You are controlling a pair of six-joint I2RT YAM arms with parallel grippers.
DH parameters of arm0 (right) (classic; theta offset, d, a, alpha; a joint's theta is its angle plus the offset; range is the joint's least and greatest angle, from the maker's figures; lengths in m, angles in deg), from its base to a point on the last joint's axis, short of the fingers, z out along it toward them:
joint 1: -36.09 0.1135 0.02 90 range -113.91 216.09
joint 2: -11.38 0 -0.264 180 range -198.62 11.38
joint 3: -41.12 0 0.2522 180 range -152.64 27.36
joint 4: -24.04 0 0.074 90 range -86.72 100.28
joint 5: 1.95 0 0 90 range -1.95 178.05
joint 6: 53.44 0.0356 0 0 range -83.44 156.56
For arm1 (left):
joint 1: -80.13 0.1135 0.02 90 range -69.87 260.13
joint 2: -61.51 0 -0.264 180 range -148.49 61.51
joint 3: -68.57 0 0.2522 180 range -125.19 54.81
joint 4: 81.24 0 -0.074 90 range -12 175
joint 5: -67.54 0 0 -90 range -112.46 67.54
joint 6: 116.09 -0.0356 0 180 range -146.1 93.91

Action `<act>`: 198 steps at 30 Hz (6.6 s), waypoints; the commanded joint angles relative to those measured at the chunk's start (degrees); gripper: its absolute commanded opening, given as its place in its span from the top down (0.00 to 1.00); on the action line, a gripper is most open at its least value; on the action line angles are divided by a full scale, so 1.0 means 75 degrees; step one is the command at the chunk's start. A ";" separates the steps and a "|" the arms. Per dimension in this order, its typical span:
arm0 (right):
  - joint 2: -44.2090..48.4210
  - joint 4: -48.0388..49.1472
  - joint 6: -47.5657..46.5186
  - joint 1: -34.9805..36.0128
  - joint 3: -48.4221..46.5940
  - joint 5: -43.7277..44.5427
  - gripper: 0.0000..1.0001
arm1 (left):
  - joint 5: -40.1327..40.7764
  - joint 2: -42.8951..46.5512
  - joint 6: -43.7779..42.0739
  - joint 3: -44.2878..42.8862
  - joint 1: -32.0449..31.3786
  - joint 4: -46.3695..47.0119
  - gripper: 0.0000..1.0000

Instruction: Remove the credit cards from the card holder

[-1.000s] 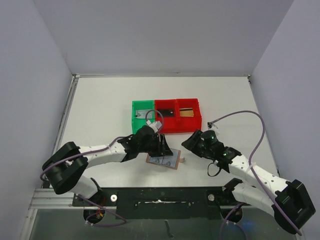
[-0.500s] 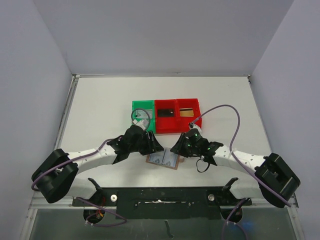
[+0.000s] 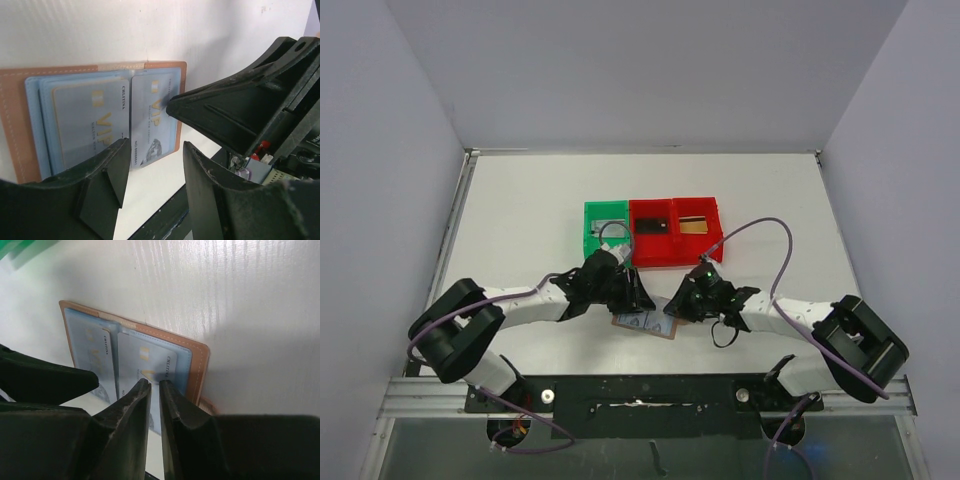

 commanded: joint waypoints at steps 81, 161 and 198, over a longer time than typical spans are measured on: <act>0.0123 0.0533 0.0662 -0.0450 0.1397 -0.0006 0.97 | 0.1077 -0.0853 -0.0149 -0.1078 -0.0459 -0.1286 0.56; 0.1379 0.0376 0.0343 -0.0467 0.1510 -0.0015 0.87 | -0.0077 -0.0919 0.1163 0.0152 -0.0180 0.0941 1.00; 0.0415 0.0158 0.0425 0.0377 0.0958 -0.0053 0.87 | -0.0172 -0.0875 0.1408 0.0389 -0.0192 0.1191 0.77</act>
